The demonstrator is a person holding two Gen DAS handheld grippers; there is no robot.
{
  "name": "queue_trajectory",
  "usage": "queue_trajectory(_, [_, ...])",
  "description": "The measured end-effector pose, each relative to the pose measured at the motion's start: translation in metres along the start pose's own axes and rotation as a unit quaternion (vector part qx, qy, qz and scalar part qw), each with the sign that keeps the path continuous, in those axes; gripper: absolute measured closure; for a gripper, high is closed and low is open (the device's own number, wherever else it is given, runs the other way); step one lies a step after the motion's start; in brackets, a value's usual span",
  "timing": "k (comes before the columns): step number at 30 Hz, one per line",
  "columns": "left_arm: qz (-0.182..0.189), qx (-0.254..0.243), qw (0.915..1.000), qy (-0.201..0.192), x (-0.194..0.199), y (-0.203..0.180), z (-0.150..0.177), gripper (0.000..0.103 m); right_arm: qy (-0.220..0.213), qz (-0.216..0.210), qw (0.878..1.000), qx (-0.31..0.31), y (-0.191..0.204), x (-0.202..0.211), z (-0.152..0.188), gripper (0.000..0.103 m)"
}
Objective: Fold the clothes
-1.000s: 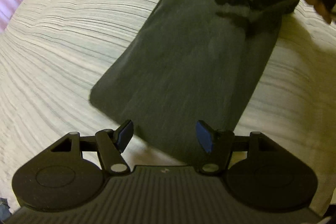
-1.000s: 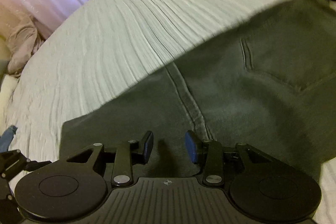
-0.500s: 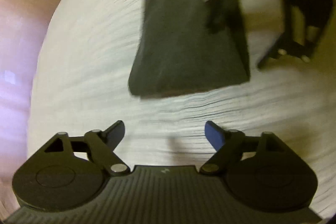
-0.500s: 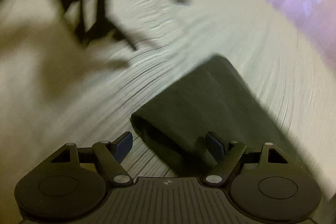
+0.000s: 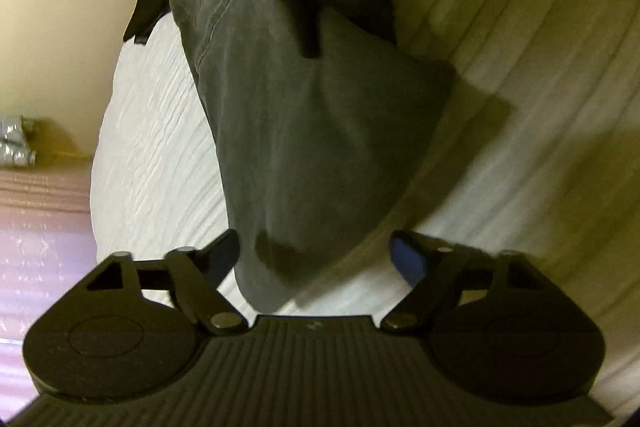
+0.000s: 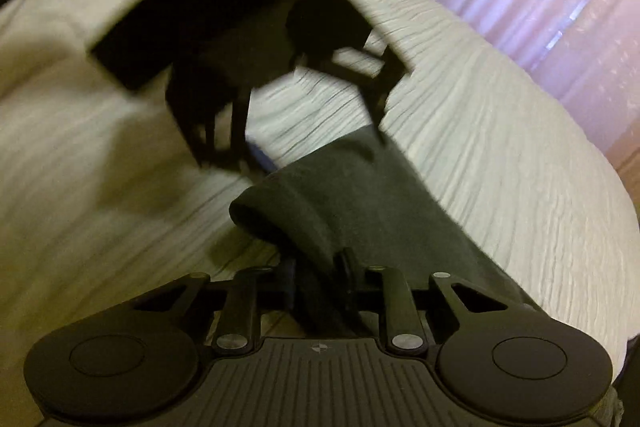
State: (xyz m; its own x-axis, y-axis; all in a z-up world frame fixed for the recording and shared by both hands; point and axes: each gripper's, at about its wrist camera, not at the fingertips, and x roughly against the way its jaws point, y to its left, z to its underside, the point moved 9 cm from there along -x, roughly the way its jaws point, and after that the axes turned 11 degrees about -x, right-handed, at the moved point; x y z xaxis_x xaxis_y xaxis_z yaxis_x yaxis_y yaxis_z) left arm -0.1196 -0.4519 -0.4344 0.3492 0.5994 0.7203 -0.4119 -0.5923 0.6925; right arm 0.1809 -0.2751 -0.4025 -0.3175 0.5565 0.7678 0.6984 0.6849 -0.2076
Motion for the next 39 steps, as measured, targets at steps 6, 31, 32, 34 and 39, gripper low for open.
queue_trajectory(6, [0.045,0.041,0.9982,-0.002,0.0,0.028,0.002,0.085,-0.019,0.005,1.0,-0.02,-0.012,0.028,-0.02,0.082])
queue_trajectory(31, [0.097,0.176,0.9774,0.067,0.149,0.04,0.003,0.096,-0.034,-0.049,0.995,-0.077,0.039,0.089,-0.072,0.089])
queue_trajectory(32, [0.104,0.179,0.9756,0.074,0.16,0.035,0.004,0.096,-0.039,-0.068,0.994,-0.078,0.05,0.096,-0.075,0.09])
queue_trajectory(34, [0.077,0.201,0.9732,0.082,0.159,0.058,0.002,0.095,-0.046,-0.092,0.991,-0.082,0.059,0.105,-0.081,0.09])
queue_trajectory(39, [0.003,0.256,0.9615,0.099,0.156,0.122,-0.002,0.069,-0.078,-0.1,0.98,-0.154,0.013,0.125,-0.099,0.091])
